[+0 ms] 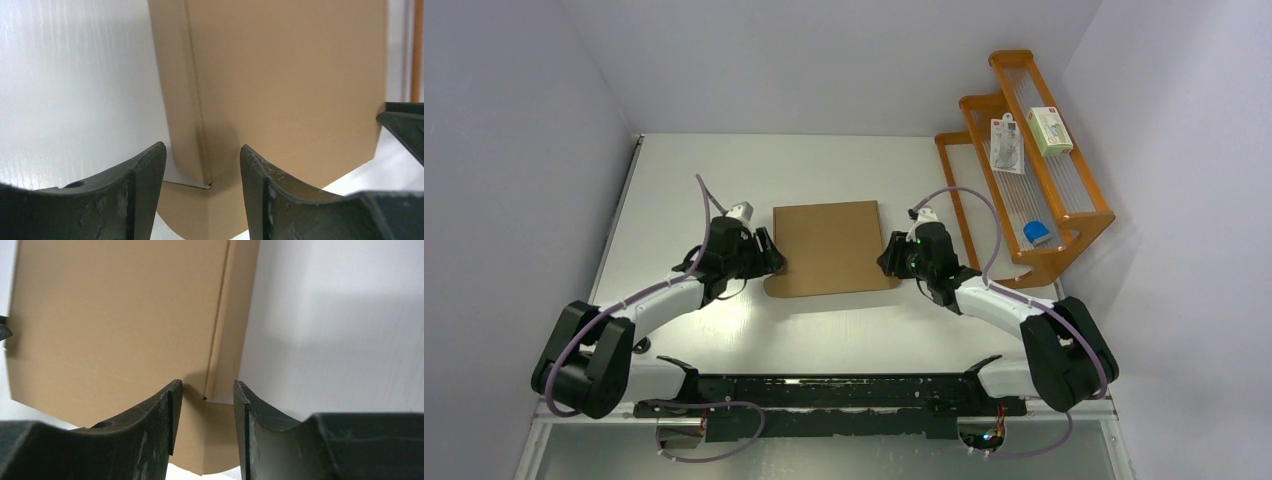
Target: Fold the paper box
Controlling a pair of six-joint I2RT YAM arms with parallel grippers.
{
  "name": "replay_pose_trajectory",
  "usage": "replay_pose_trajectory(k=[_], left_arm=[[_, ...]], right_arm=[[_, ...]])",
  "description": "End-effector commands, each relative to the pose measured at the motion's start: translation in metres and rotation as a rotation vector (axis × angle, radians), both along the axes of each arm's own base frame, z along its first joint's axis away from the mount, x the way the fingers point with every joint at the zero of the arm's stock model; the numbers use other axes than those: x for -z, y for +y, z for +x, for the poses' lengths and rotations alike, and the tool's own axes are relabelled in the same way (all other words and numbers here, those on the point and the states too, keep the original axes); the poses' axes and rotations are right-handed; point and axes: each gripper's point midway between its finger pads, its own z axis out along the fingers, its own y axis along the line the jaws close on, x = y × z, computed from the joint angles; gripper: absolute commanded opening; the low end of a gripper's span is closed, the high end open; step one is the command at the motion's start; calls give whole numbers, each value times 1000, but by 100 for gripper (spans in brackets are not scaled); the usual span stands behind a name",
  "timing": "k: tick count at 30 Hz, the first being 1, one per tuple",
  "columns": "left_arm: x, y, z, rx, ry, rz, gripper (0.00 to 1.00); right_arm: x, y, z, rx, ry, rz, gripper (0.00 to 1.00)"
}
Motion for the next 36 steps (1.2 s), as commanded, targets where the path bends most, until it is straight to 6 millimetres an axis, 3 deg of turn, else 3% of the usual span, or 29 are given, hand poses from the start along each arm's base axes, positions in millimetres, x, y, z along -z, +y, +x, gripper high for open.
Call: replay_pose_trajectory(k=[1, 8, 14, 20, 26, 32, 36], left_arm=[[9, -8, 0, 27, 1, -34, 59], [32, -9, -3, 48, 42, -17, 52], [21, -4, 14, 19, 12, 35, 51], [-23, 13, 26, -68, -54, 72, 55], [-95, 37, 20, -120, -179, 127, 70], [-174, 70, 8, -132, -355, 270, 88], [-197, 87, 4, -127, -448, 381, 93]], right_arm=[[10, 0, -1, 9, 9, 27, 45], [27, 3, -8, -28, 45, 19, 40], [13, 10, -6, -57, 29, 39, 38], [-20, 10, 2, -92, -41, -10, 51], [-38, 9, -4, -131, -112, -154, 59], [-56, 32, -15, -235, -219, -268, 70], [-47, 54, -33, -371, -209, -379, 72]])
